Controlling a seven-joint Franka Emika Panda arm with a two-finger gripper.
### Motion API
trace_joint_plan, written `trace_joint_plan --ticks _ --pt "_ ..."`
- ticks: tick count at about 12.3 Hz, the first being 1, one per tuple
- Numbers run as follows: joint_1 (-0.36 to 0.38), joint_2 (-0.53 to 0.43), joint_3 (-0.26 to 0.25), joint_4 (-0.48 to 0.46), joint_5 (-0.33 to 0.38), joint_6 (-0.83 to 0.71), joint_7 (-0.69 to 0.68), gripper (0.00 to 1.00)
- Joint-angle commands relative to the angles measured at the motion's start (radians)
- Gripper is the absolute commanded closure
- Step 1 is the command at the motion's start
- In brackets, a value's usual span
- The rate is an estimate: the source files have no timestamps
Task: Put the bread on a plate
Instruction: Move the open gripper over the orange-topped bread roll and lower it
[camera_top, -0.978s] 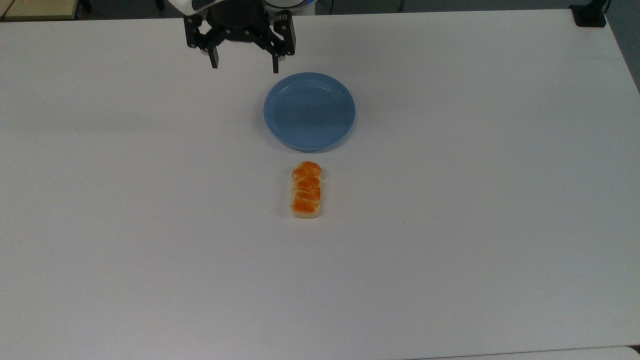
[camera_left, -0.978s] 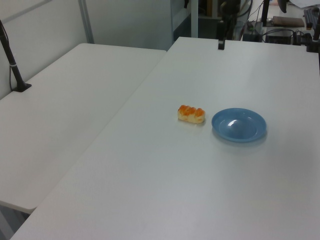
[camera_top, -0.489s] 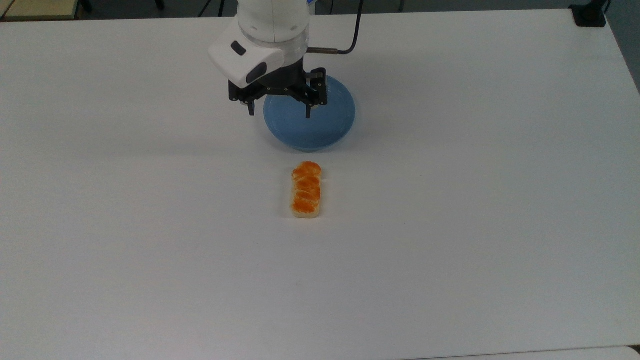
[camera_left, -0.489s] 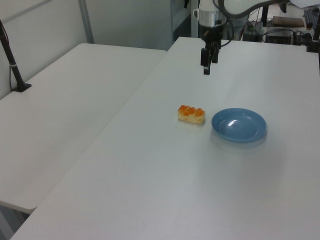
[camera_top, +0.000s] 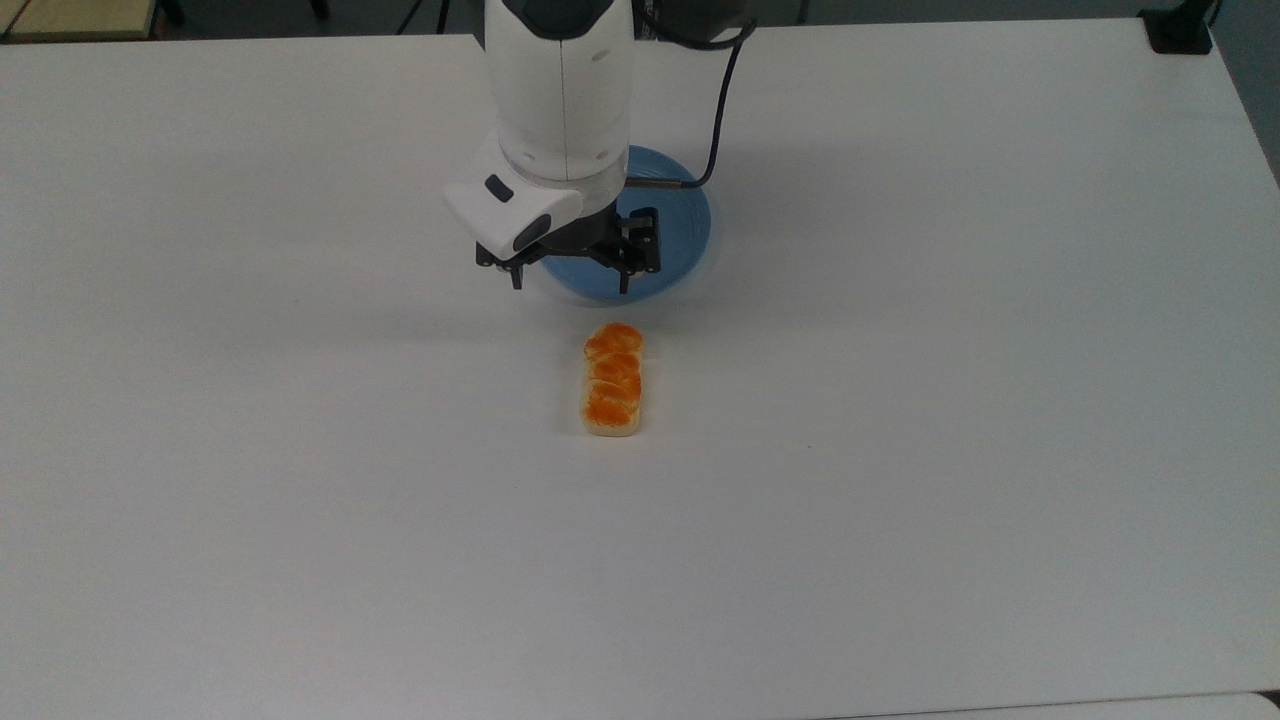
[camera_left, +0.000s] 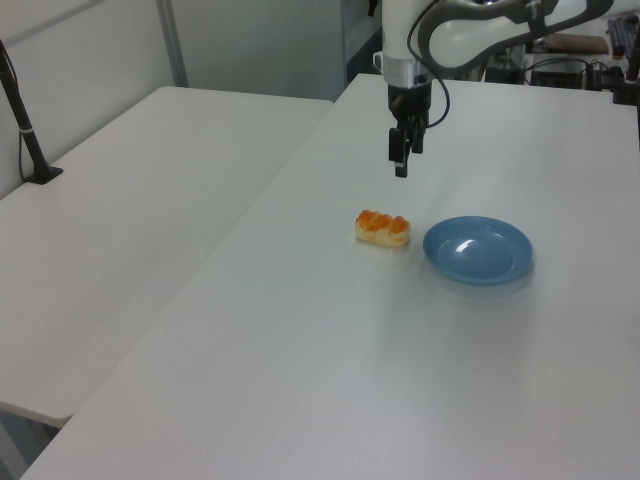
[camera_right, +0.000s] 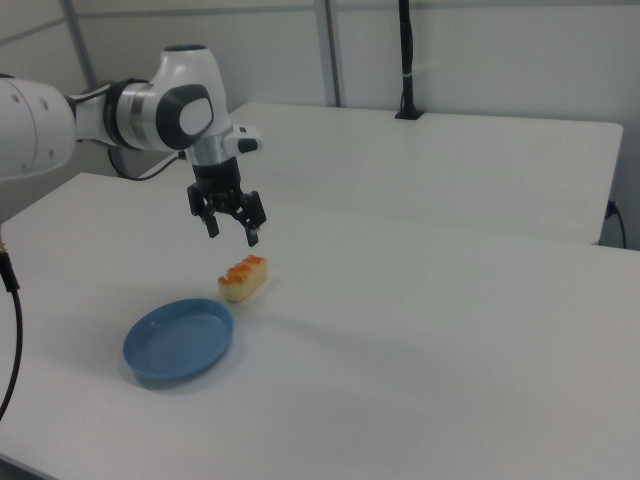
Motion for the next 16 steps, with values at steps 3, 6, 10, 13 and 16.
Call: trace_joint_plan --ticks 3,6,10,13,16 --pt "0.015 0.083 -0.007 0.002 0.01 0.07 0.019 0.0" --pt "0.026 0.11 -0.006 0.002 0.01 0.102 0.022 0.0" --pt "0.037 0.153 -0.006 -0.001 0.005 0.174 0.076 0.0" --pt "0.037 0.169 -0.004 -0.001 0.011 0.179 0.12 0.0" --pt "0.043 0.207 -0.006 -0.001 0.008 0.252 0.171 0.0"
